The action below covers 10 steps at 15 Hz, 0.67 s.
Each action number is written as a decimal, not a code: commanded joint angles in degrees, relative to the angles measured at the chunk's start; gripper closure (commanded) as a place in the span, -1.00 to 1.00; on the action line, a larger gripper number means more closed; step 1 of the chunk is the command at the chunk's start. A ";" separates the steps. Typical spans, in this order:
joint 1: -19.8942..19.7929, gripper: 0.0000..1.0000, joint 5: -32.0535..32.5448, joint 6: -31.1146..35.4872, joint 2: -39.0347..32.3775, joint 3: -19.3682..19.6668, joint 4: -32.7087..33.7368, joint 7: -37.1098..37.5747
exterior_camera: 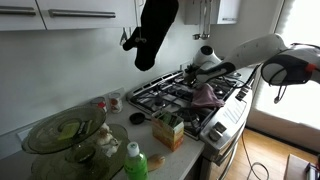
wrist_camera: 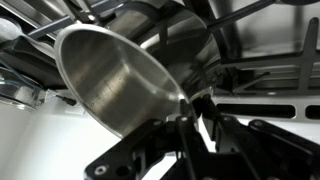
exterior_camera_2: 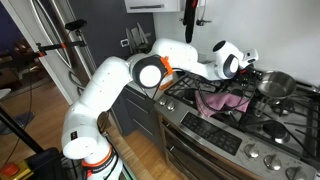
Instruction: Move the silver pot to the top right side of the stove, pick up the purple cloth and wipe the silver pot, put the purple cloth back on the job of the stove
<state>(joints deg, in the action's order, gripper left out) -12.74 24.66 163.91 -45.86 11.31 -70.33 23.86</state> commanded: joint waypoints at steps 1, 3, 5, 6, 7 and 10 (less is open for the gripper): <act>-2.14 0.92 -0.10 1.11 -0.14 -2.95 -0.55 -5.22; -1.85 0.95 0.82 2.36 -0.36 -2.17 0.05 -6.00; -1.48 1.00 1.34 3.22 -0.63 -1.42 0.18 -5.96; -1.47 0.96 1.35 3.36 -0.60 -1.26 0.24 -5.91; -1.59 0.96 1.15 3.40 -0.71 -1.34 0.27 -5.89; -1.86 0.96 0.60 3.21 -1.15 -1.29 1.16 -5.35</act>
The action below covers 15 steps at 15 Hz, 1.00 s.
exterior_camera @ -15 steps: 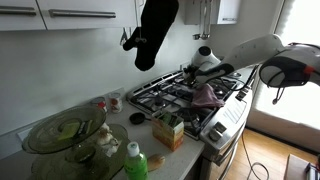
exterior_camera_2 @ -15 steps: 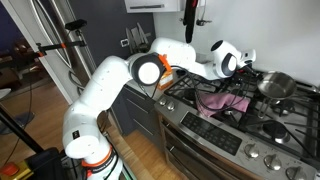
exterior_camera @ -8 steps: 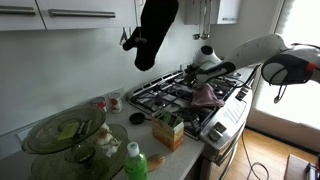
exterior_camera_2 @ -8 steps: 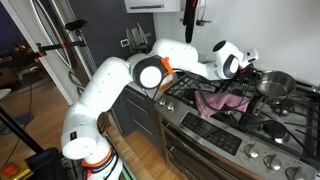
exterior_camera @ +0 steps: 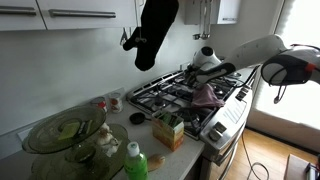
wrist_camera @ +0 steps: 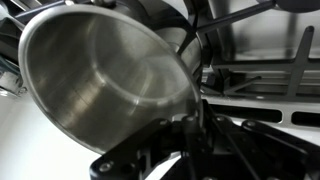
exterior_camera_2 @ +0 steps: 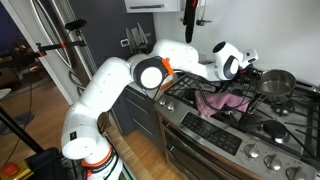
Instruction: Move the silver pot to the top right side of the stove, pick up the purple cloth and wipe the silver pot, put the purple cloth back on the job of the stove
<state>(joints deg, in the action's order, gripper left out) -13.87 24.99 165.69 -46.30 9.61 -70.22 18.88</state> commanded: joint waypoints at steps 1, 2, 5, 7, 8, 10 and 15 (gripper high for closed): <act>-0.81 0.96 -0.16 1.26 -1.01 0.79 1.88 0.57; -0.49 0.96 -0.19 1.38 -1.37 1.80 2.57 2.03; 0.14 0.96 -0.80 -0.59 -2.41 4.66 4.70 7.31; -0.18 0.96 -1.68 -1.86 -2.96 5.03 5.80 9.86; -0.32 0.96 -1.93 -2.17 -3.06 5.17 6.14 10.85; -1.07 0.96 -2.57 -2.76 -2.71 4.08 6.36 10.93; -2.77 0.96 -4.21 -5.50 -2.16 1.24 6.63 7.92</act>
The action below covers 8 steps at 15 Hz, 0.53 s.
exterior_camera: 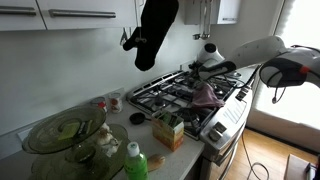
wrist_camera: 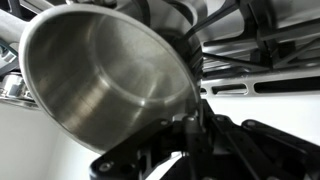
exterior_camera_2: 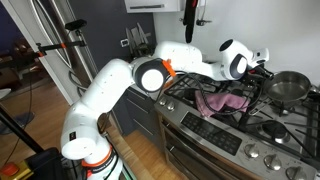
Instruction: Move the silver pot to the top right side of the stove, pick up the purple cloth and wipe the silver pot, put the purple cloth back on the job of the stove
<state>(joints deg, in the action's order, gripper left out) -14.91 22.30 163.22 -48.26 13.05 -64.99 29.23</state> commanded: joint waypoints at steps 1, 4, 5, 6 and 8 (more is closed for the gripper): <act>-1.76 0.96 -1.54 -3.51 -0.77 -2.25 2.14 -2.40; -2.68 0.39 -2.28 -3.80 -2.05 -3.97 3.49 -3.88; -3.09 0.30 -2.67 -3.85 -2.42 -4.70 3.86 -4.29; -3.38 0.18 -2.92 -4.07 -2.98 -5.15 4.30 -4.58; -3.83 -0.13 -3.22 -4.16 -4.18 -5.69 5.32 -4.71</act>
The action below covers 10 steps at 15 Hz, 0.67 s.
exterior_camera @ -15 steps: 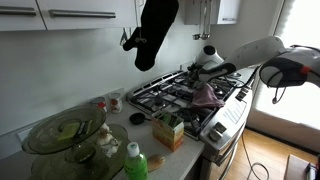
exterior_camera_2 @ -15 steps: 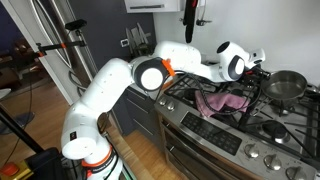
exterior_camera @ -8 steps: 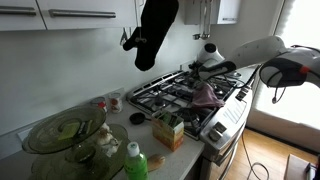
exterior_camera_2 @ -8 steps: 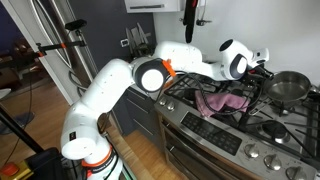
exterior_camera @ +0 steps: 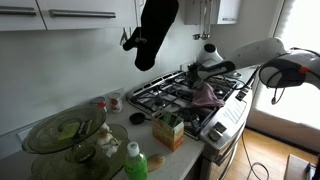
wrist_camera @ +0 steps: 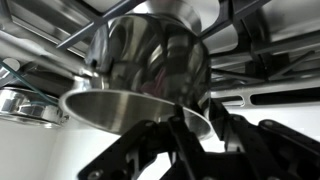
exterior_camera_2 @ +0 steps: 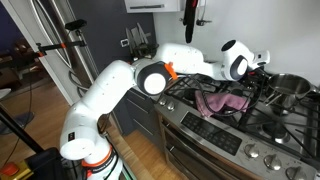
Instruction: Move the silver pot to the top right side of the stove, pick up the purple cloth and wipe the silver pot, put the purple cloth back on the job of the stove
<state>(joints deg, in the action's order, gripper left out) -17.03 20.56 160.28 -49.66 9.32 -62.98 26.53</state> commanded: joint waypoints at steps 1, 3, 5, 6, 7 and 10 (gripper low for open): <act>-1.86 -0.27 -1.59 -1.21 -3.13 -2.33 3.69 -2.48; -2.08 -0.57 -1.55 -0.52 -3.54 -2.41 4.32 -2.61; -1.82 -0.88 -1.22 -0.27 -3.22 -1.88 4.46 -1.68; -1.67 -0.97 -1.20 -0.49 -2.83 -1.75 4.33 -1.32; -0.45 -1.00 -0.69 -1.70 -1.16 -0.35 3.02 0.62; -0.24 -1.00 -2.22 -3.10 2.78 -2.06 -0.51 1.46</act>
<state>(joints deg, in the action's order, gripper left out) -17.73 19.75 159.72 -50.86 8.34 -59.96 26.69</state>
